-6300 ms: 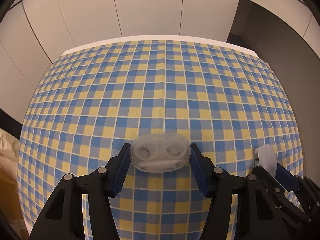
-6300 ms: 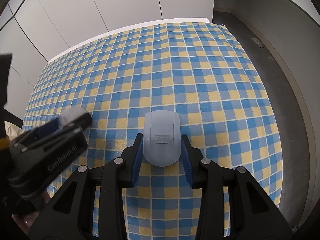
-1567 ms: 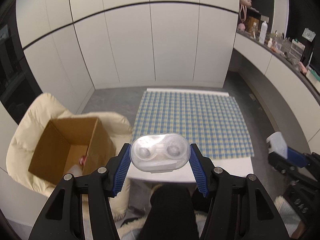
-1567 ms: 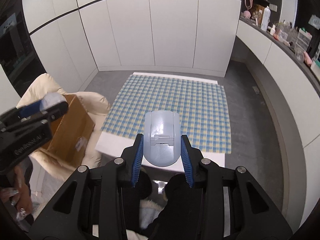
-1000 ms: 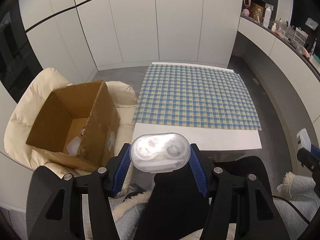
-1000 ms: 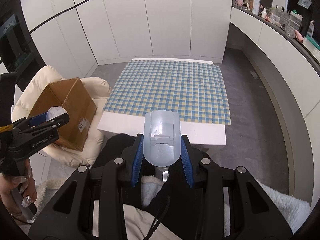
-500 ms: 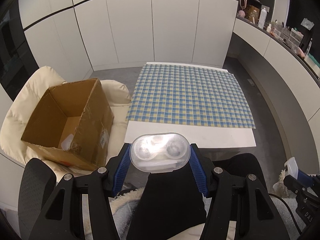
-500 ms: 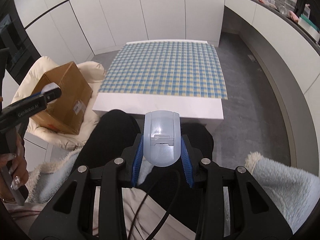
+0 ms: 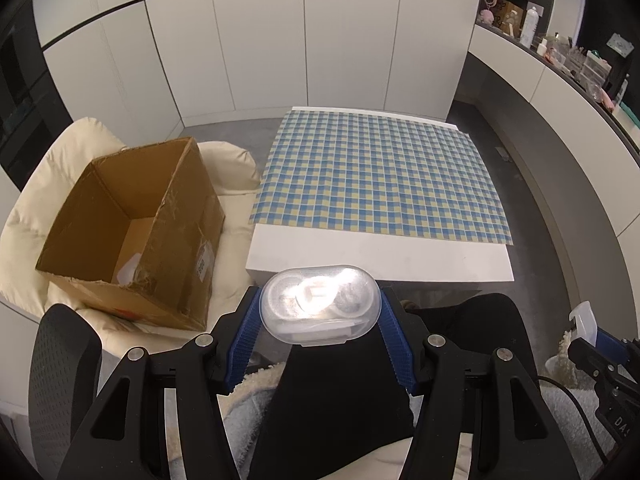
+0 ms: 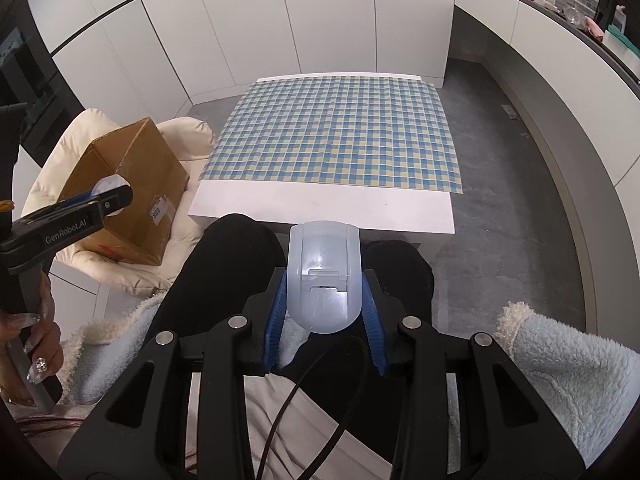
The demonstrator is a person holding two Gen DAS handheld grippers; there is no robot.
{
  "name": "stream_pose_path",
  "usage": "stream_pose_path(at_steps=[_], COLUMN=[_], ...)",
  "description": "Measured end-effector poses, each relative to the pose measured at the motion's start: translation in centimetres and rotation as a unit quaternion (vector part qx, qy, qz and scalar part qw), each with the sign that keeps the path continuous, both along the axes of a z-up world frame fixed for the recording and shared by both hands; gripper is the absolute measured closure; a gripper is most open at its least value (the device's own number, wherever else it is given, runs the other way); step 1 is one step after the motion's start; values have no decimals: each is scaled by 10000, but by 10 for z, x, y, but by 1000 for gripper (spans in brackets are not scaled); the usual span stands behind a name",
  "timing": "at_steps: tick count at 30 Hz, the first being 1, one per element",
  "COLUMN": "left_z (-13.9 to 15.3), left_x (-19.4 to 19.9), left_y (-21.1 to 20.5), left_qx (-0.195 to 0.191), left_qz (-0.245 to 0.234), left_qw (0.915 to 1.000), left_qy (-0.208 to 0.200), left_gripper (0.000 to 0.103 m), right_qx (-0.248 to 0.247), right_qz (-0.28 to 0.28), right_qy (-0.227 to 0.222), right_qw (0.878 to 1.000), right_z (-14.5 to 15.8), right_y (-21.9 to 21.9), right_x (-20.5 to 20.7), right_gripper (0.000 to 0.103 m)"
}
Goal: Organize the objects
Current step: 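Carry the double-cup case with the left tool toward the cardboard box while the right tool carries its piece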
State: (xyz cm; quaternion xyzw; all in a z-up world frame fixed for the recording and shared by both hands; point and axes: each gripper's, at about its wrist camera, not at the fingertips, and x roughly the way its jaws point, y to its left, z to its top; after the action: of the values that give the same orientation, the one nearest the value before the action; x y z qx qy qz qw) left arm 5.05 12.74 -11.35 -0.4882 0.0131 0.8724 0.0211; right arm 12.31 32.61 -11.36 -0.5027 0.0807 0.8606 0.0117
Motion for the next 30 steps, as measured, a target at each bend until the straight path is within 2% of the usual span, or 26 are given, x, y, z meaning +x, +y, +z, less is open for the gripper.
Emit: stream_pose_path(at_steps=[16,30], left_z=[-10,-15], left_x=[8,33], left_y=[-52,-120], left_qx=[92,193], left_qz=[615,1534], left_qw=[9980,9878], left_qy=[-124,-177], left_gripper=[45,45], right_qx=[43,44], right_qz=[627,1571], right_qy=[-63,9], right_qw=[9980,9876], right_z=[-4,-3], right_y=[-39,-103], right_x=[-24,-48], right_gripper=[65,65])
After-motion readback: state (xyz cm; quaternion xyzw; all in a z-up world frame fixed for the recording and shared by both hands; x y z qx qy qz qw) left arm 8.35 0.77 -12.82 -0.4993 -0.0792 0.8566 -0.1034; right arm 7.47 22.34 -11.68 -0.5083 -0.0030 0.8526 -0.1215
